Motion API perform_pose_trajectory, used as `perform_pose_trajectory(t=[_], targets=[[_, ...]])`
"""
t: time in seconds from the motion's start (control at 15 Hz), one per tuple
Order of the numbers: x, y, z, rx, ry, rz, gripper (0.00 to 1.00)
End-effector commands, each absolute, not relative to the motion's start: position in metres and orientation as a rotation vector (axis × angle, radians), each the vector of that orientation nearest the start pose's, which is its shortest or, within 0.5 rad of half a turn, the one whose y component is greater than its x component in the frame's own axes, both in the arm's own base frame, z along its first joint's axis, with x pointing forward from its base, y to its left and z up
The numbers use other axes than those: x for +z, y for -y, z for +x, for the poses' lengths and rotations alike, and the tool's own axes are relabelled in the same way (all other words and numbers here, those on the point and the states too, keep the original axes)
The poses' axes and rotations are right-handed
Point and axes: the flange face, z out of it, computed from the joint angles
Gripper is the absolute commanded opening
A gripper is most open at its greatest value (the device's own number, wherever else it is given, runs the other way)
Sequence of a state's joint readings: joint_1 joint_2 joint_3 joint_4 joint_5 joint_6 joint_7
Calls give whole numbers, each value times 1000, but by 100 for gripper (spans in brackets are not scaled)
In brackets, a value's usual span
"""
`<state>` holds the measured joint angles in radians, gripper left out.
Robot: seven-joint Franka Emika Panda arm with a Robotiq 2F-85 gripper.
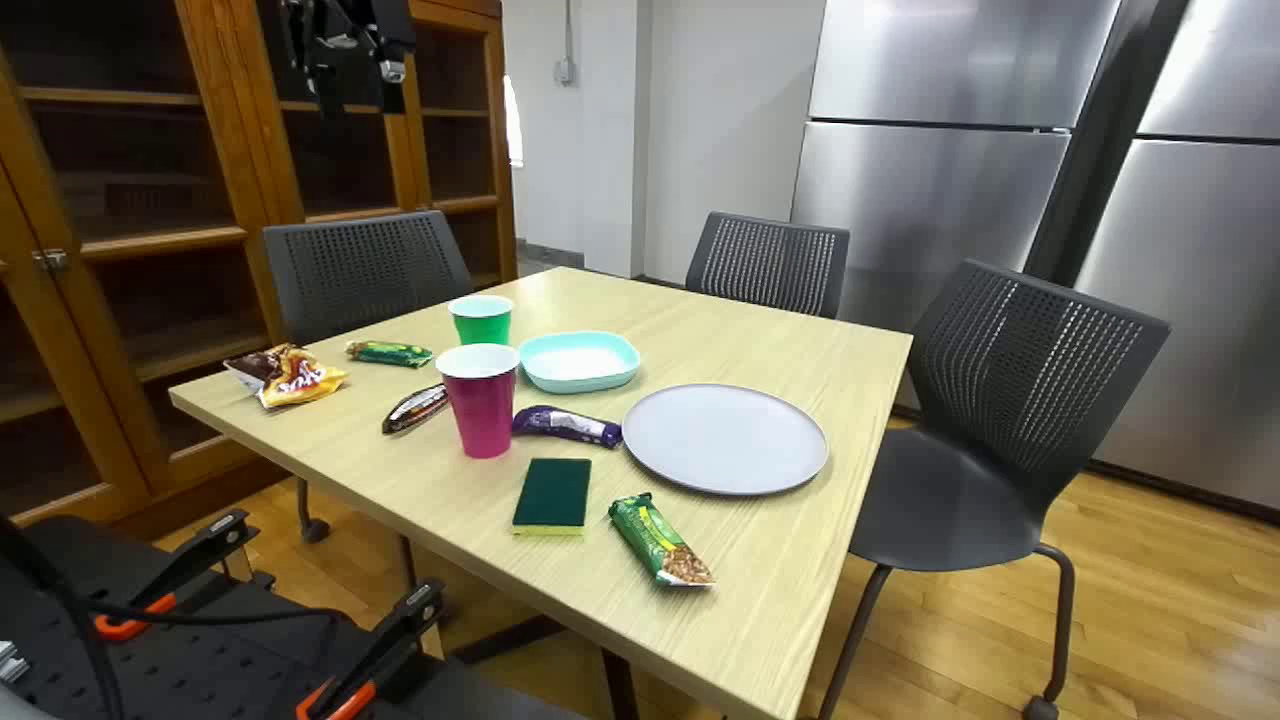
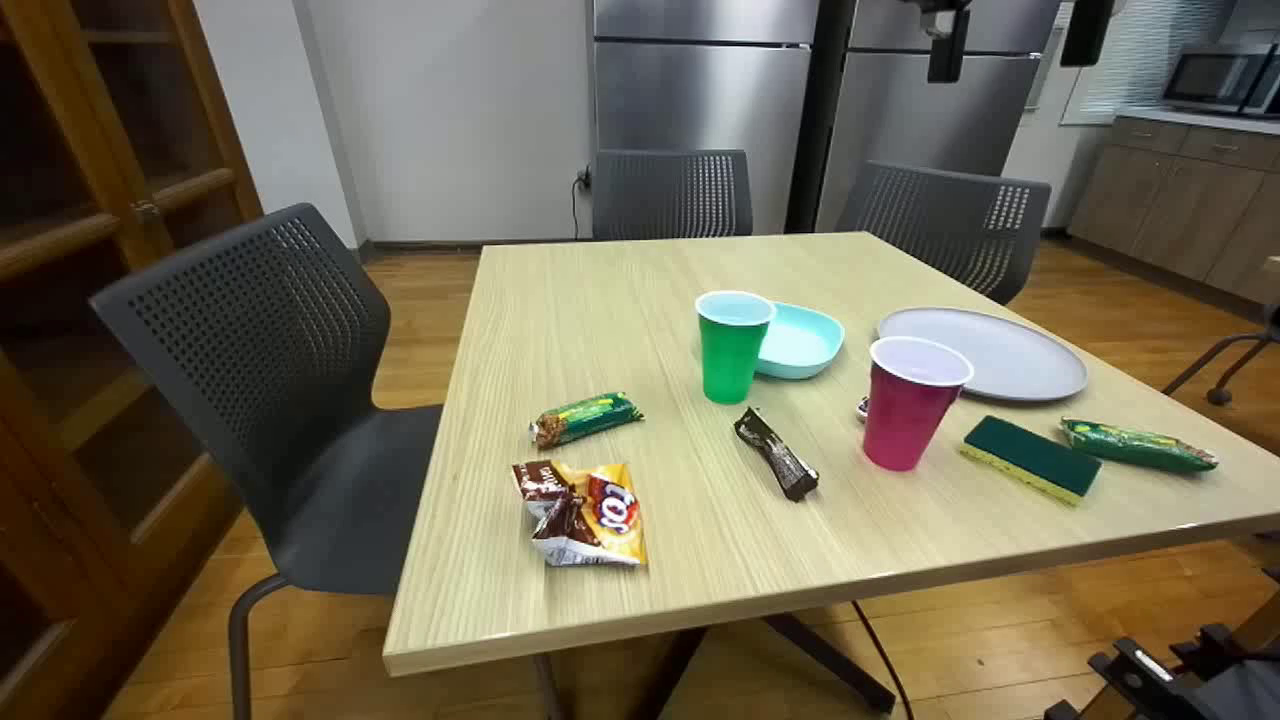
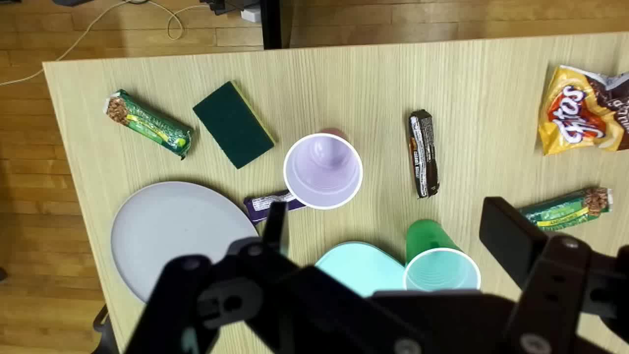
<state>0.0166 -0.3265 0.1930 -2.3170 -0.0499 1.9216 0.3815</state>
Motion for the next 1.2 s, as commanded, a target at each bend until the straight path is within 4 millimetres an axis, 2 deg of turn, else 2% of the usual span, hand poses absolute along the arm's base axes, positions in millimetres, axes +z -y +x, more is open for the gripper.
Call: perform_pose_trajectory(t=[0.0, 0.53, 1.13], targets=[[463, -92, 433, 70, -269, -3255, 100], [461, -92, 434, 61, -265, -3257, 100], [433, -72, 465, 20, -294, -3225, 100]])
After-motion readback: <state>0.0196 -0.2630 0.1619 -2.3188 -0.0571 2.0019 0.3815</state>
